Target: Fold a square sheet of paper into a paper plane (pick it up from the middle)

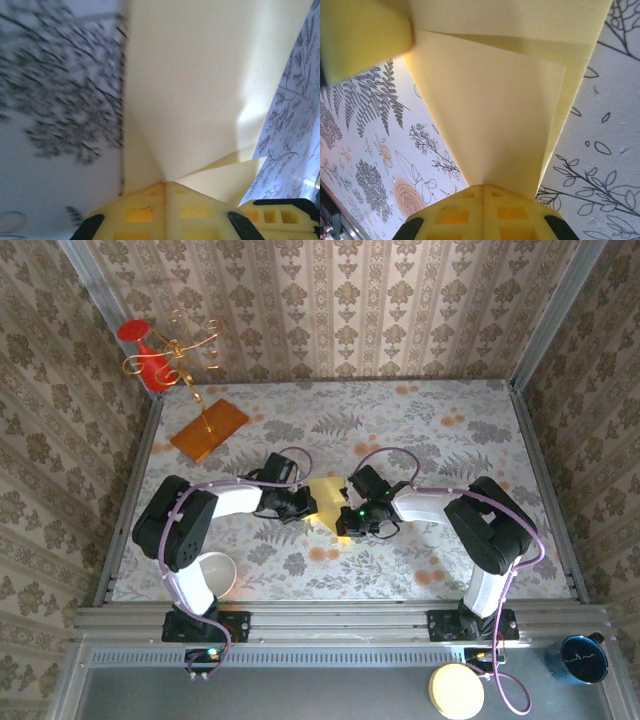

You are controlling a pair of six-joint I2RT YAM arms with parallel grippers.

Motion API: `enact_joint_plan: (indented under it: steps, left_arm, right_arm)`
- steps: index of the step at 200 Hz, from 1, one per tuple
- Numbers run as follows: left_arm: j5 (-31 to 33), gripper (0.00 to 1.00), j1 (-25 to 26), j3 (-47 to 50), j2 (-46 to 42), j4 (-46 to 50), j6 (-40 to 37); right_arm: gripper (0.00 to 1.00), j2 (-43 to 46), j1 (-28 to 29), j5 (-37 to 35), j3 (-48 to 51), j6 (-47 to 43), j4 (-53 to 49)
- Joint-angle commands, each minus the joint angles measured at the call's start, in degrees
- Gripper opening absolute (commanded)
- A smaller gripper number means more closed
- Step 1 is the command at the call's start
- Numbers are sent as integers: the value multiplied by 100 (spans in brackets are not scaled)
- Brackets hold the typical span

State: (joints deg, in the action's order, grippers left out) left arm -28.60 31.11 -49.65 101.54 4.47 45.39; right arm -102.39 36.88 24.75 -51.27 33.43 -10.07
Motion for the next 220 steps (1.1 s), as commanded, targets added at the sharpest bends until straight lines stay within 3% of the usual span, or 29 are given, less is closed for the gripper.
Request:
enact_joint_plan:
  steps: [1,22,54,92,110,164,220]
  left_arm:
    - [638,7,-546,-157,216,496,-509]
    - [575,7,-913,-191,148,549,-615]
    - [506,7,-944,-285,-357,708,-632]
    - [561,10,-542,-62,-1060,589,-220]
    - [598,12,-55,70,-1175,480,33]
    - [478,10,712,50,-867,13,447]
    - [436,9,860,-94,-418,-103,471]
  right_arm:
    - [2,-520,-12,-778,460,-31,-975]
    - [2,-494,-15,-761,419,-38,-949]
    - [9,-263,-28,-427,263,-104,-619]
    - [20,570,-32,-182,-96,16,-16]
    - [25,910,-32,-257,9,308,339]
    - [15,931,7,-364,413,766,541]
    - [13,526,25,-706,264,753,196]
